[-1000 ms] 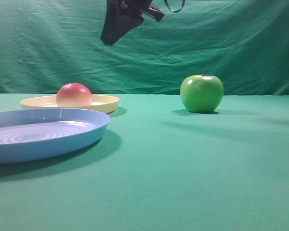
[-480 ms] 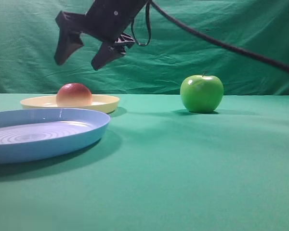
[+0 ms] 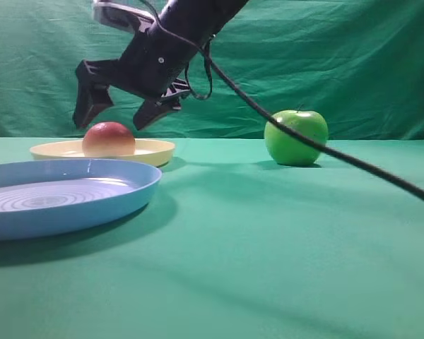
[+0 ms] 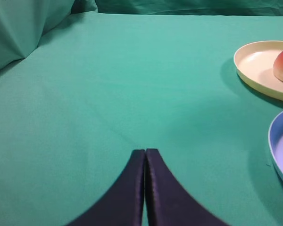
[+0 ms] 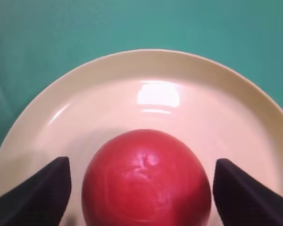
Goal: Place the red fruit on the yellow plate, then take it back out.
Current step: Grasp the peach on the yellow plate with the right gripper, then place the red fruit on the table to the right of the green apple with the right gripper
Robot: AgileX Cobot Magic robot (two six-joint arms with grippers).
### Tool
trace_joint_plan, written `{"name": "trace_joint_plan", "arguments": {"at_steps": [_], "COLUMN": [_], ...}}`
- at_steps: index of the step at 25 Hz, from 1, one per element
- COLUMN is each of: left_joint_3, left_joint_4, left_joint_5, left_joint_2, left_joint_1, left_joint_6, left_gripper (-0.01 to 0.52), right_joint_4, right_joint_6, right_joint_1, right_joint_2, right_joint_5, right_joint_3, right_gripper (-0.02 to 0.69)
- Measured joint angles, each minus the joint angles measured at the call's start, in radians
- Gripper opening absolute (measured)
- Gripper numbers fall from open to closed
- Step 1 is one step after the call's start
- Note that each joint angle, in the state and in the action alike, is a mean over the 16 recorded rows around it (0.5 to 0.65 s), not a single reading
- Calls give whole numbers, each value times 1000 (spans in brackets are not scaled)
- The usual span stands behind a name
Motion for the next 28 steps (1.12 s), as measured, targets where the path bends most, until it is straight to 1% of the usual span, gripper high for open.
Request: {"name": "trace_joint_plan", "arguments": {"at_steps": [6,9,11,15,18,28], "left_joint_3": [0,0,0,0,0,0], "left_joint_4": [0,0,0,0,0,0], "left_joint_5": [0,0,0,0,0,0], "left_joint_2": [0,0,0,0,0,0], "left_joint_1": [0,0,0,0,0,0], "left_joint_6": [-1,-1,-1,-1,-1,0], "left_gripper": [0,0,0,0,0,0], "right_joint_4": [3,3,2,-12,-42,-235], "right_joint_6": [-11,-6,1,37,89,338], "right_joint_1": [-6,-17,-30,-64,-97,-219], "right_joint_2": [-11,-41,-71,-150,-224,-522], "right_joint_5": [60,103,138,224,295,517], "right_joint_3": [-14,-26,-35,-52,-62,-28], "right_gripper": [278,216,190,174,168,167]}}
